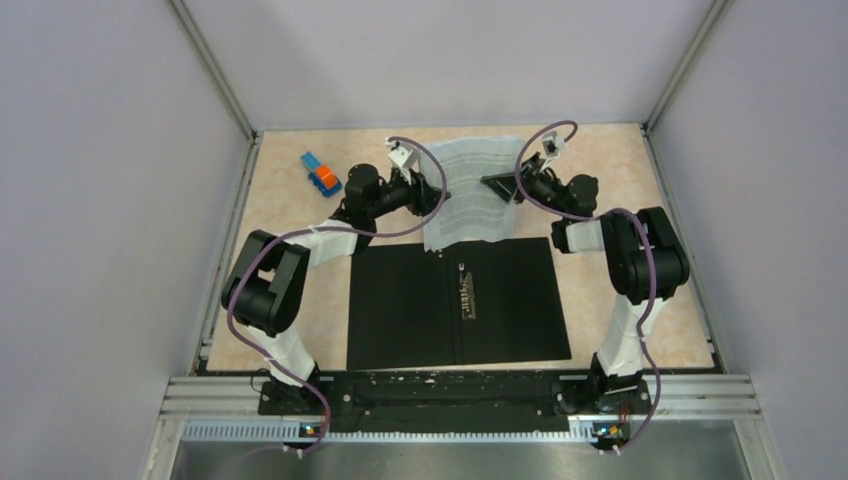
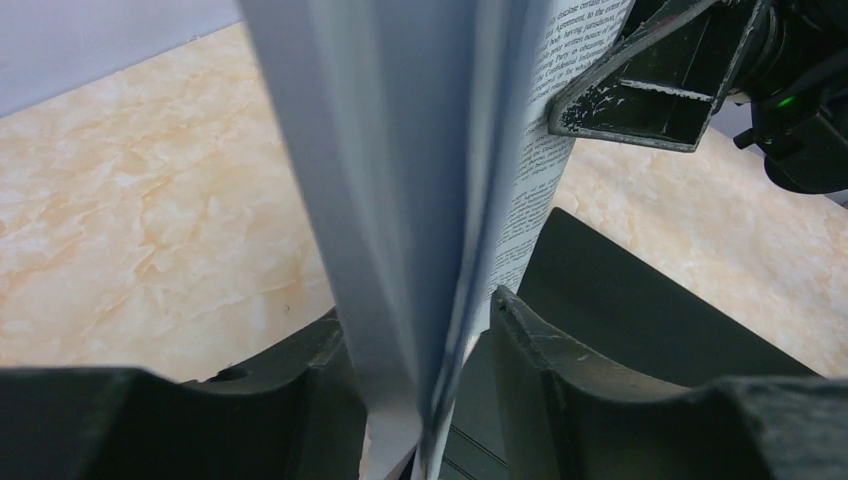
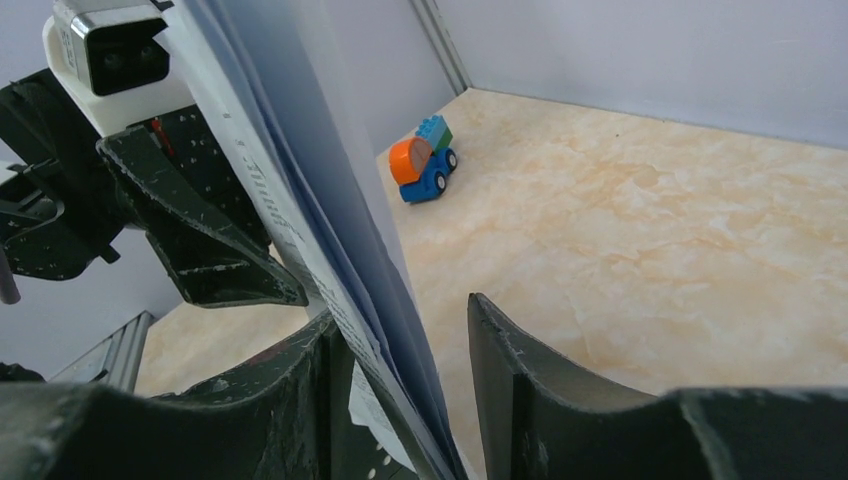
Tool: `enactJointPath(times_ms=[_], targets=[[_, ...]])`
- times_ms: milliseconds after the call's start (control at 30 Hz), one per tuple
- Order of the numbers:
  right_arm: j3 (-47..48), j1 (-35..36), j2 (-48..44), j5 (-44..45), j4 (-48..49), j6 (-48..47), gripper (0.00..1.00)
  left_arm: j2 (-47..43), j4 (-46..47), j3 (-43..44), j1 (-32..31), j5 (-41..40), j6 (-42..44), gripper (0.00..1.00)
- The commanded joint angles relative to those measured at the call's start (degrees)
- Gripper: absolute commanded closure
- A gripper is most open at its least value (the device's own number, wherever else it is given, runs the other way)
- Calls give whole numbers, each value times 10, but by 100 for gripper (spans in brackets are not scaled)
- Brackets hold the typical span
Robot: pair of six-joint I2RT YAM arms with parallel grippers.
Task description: Put the files into the folder
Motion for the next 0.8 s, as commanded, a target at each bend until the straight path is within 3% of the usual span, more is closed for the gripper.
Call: enactJointPath(times_ms=[0, 67, 200, 300, 433, 500, 533, 667, 767], targets=[[-5, 5, -34, 0, 22, -12, 57, -22, 18, 5, -8, 13, 5, 55], [-4, 5, -36, 6, 15, -18, 59, -19, 22, 5, -10, 12, 12, 64], [26, 4, -41, 12, -21, -42, 77, -17, 8, 36, -10, -11, 61, 100], [64, 2, -46, 20, -47, -56, 87, -16, 2, 68, -9, -38, 100, 100], [96, 1, -57, 35, -80, -81, 90, -13, 6, 103, -3, -53, 110, 100], [106, 1, -59, 34, -88, -85, 84, -11, 7, 111, -3, -42, 110, 100], [110, 1, -60, 33, -89, -85, 75, -10, 8, 112, -4, -37, 112, 100], [115, 1, -52, 30, -87, -80, 57, 7, 69, 83, -4, -36, 135, 100], [110, 1, -34, 29, -81, -78, 50, 37, 110, 69, -4, -30, 145, 100]])
